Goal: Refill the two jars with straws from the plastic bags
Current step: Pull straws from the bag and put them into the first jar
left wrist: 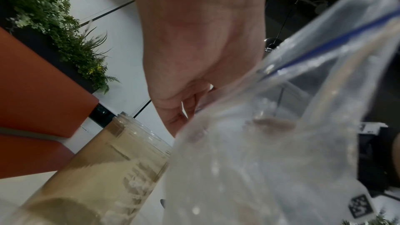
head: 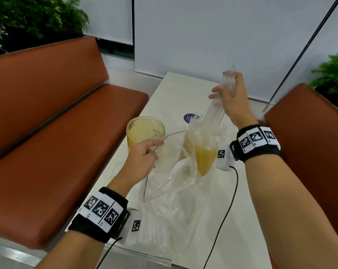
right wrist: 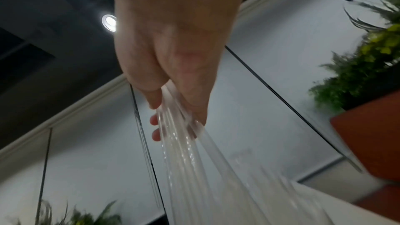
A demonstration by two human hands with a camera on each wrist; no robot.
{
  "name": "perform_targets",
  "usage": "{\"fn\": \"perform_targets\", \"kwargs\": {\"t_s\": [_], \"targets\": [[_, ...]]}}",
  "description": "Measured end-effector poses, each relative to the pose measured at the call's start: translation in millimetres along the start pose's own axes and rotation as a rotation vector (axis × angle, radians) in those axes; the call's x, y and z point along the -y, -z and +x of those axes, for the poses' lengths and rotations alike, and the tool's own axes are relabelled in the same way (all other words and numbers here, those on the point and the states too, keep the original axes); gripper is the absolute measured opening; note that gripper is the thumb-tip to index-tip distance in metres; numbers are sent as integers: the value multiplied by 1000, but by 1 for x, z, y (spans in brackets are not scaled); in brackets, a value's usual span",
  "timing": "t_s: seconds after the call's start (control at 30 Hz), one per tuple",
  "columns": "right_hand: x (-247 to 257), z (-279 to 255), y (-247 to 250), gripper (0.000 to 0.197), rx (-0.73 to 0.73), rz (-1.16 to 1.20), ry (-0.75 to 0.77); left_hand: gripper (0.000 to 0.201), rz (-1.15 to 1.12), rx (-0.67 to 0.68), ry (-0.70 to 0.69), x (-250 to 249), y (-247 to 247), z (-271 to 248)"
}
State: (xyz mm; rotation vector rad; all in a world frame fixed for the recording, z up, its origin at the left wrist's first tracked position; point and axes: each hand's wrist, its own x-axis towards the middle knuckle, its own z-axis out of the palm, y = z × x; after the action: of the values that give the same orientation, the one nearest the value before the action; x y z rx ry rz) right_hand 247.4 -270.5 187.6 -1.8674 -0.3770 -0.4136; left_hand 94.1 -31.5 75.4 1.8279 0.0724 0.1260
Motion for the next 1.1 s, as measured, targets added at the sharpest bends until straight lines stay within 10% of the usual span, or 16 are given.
{"fn": "perform_targets", "kwargs": {"t_s": [0.33,0.5,0.63,0.9,1.1], "targets": [[-48,-20,-17,29,-73,-41,-264,54,3,11,4,-1,2,1],[-29,-19,-9,60,-152,-102,-17,53,-3,25,7,-3,1,2],[-17,-11,-8,34,-47,-500,151,52,7,24,-1,-6,-1,2],[-57,-54,-26,49,477,-980,-68,50,-21,37,-3,-10,-4,1],[14,-55,-31,13,202,-478,137,51,1,28,-39,-9,-5,0]]}}
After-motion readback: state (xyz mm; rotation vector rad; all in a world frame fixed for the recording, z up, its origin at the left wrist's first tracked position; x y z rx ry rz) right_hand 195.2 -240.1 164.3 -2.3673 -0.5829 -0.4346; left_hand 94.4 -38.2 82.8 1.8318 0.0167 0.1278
